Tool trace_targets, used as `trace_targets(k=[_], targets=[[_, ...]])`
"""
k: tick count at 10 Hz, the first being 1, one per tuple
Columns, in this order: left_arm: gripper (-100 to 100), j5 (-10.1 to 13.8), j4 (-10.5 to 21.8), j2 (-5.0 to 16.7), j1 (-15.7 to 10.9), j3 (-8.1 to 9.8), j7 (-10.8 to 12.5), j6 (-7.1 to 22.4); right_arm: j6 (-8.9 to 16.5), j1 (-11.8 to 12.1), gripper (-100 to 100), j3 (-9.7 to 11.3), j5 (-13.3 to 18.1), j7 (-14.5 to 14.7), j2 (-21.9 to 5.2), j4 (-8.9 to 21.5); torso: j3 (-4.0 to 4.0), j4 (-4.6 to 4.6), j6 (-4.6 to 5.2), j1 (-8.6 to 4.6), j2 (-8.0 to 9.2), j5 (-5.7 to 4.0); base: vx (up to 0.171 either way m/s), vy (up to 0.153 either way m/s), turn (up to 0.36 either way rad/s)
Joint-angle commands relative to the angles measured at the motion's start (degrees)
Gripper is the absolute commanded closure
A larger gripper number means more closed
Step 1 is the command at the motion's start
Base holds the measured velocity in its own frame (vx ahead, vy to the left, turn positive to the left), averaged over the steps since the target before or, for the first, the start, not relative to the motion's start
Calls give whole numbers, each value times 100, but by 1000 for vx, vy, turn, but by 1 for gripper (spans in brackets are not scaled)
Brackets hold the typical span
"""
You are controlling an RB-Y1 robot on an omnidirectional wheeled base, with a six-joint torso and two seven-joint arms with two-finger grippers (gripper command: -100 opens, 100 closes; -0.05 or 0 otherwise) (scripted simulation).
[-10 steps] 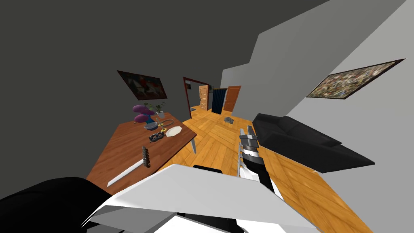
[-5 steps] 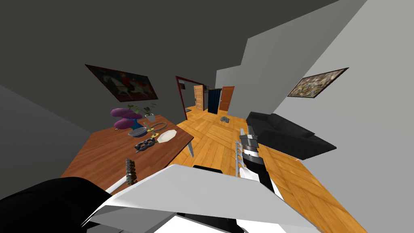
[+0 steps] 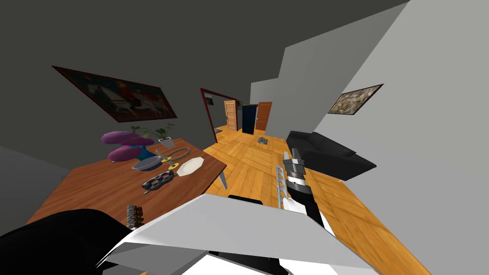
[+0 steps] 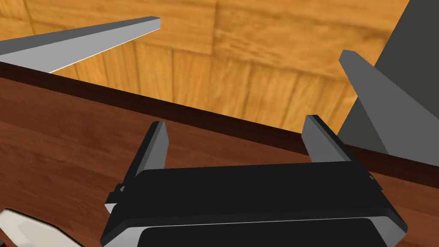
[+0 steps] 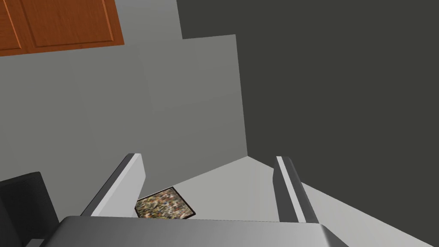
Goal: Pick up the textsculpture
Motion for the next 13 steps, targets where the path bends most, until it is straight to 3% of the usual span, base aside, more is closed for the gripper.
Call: trace_targets(k=[1, 2, 3, 4, 6, 9, 13], targets=[[-100, 105, 124, 201, 65, -140, 20, 54, 0, 0, 0, 0, 0, 0, 0, 0, 0, 0, 0, 0, 0, 0, 64, 51, -114], [-100, 151, 270, 339, 78, -282, 76, 54, 0, -1, 0, 0, 0, 0, 0, 0, 1, 0, 2, -3, 2, -3, 102, 86, -204], [-100, 151, 279, 339, 78, -282, 76, 54, 0, 0, 0, 0, 0, 0, 0, 0, -5, -2, 5, 8, -10, -2, 82, 84, -81], [-100, 189, 421, 460, 88, -407, 126, 54, 0, 0, 0, 0, 0, 0, 0, 0, -4, -2, 0, 7, -7, 1, 61, 64, -102], [-100, 189, 421, 460, 88, -407, 126, 54, 0, 0, 0, 0, 0, 0, 0, 0, 4, 2, 0, -7, 7, -1, 25, 34, -30], [-100, 265, 748, 730, 99, -674, 242, 52, 0, 0, 0, 0, 0, 0, 0, 0, 2, 1, 2, 2, 3, -2, 59, 79, -125], [-100, 276, 778, 767, 106, -699, 245, 51, 0, -1, 0, 0, 0, 0, 0, 0, 10, 4, -1, -16, 16, -4, 25, 37, -25]])
